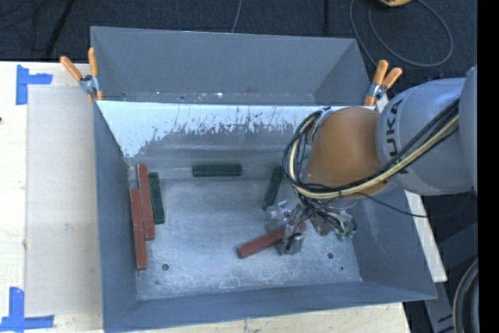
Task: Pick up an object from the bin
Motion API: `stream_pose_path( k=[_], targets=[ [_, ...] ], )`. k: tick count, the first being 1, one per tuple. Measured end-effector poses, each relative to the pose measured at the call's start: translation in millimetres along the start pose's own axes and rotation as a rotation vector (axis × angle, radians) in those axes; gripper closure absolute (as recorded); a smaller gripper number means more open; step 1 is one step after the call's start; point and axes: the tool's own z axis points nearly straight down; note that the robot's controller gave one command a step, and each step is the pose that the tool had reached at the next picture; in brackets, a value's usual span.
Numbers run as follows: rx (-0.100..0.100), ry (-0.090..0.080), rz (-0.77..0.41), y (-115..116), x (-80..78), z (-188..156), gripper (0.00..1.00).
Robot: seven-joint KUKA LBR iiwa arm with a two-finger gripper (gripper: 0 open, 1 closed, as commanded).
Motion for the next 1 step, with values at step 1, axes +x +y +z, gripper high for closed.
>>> stream_pose_path(
  k=[1],
  targets=[
    [0.0,0.0,-0.001,0.1,0.0,0.0,1.0]
  ],
)
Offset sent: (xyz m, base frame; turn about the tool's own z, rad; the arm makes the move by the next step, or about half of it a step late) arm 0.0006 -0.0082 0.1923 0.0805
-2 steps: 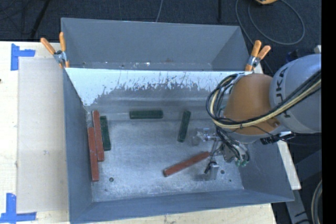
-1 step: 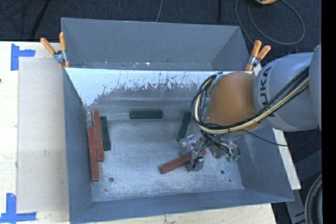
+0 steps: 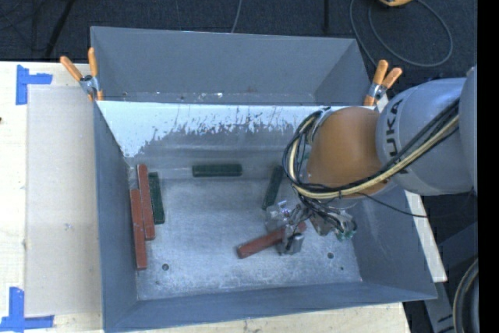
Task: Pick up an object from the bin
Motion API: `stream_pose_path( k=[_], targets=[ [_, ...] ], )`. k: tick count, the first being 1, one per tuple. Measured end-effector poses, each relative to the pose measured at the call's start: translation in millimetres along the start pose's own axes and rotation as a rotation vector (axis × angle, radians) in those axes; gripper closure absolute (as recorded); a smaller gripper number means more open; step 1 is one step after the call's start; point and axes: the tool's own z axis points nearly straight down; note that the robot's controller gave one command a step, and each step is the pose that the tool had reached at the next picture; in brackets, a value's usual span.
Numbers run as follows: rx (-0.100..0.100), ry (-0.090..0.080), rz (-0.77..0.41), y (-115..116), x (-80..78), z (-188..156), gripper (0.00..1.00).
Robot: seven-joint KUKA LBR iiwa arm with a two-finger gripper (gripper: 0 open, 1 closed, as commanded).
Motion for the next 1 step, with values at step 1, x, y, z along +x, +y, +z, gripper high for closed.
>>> stream_pose_path(
  k=[1],
  targets=[
    [0.002,-0.005,0.078,-8.0,0.6,-195.7,1.0]
  ],
)
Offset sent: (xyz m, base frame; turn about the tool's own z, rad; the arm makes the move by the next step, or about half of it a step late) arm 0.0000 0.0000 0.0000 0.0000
